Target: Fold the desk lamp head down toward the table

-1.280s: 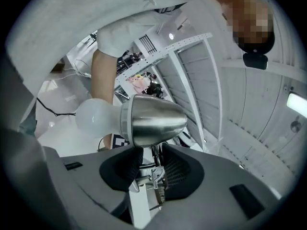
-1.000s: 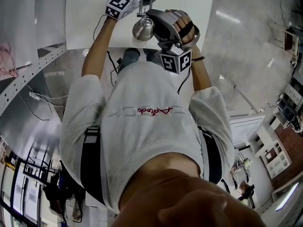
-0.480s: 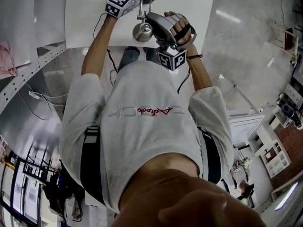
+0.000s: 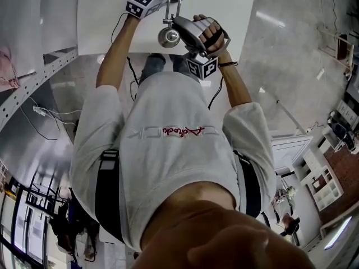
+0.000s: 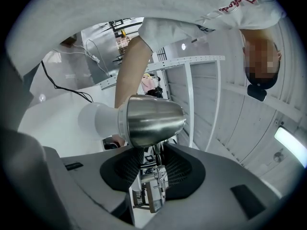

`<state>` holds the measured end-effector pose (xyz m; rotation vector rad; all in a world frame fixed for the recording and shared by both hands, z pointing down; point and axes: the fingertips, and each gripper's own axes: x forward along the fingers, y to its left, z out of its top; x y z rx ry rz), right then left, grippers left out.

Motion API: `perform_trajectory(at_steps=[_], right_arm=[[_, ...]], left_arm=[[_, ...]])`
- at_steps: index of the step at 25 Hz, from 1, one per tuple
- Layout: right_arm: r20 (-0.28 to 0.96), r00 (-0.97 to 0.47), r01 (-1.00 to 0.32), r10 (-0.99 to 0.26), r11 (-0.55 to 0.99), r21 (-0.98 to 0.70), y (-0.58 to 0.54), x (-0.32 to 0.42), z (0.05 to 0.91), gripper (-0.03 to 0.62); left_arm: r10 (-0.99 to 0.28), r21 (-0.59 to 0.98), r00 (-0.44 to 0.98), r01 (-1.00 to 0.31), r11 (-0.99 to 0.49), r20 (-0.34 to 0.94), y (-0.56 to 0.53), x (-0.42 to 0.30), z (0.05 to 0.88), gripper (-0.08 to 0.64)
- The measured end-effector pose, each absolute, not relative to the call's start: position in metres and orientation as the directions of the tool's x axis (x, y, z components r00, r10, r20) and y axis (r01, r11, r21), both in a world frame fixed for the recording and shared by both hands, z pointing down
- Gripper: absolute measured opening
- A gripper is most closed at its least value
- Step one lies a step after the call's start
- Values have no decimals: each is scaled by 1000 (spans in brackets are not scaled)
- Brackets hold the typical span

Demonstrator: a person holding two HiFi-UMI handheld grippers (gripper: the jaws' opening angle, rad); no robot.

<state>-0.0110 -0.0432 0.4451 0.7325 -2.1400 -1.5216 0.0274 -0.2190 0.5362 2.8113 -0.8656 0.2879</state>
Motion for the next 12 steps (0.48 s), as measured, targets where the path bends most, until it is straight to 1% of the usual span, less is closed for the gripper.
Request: perform_trajectory(at_steps=[3,6,7,8,12], right_arm=[[33,-775,-191,-631,284,940,-43,-11,444,133],[47,-760,-257,-648,367,894,-47,-9,442,140],[56,-754,-276,-655,391,878,-49,-7,442,148],[62,-748,-288,-660,407,867,-49,-6,442,192],[77,-738,-301,-671,429,851,-48,0,442,201]], left_arm=[[-535,121,811,-571,-812,238,-218,28,536,173],[-537,123,810,-573,-810,236,-218,28,536,173],[-537,122,810,-573,-811,234,-218,28,537,173],[-537,121,810,-572,-811,234,-218,28,537,173],[-541,105,809,-574,-812,232,-218,26,536,175]])
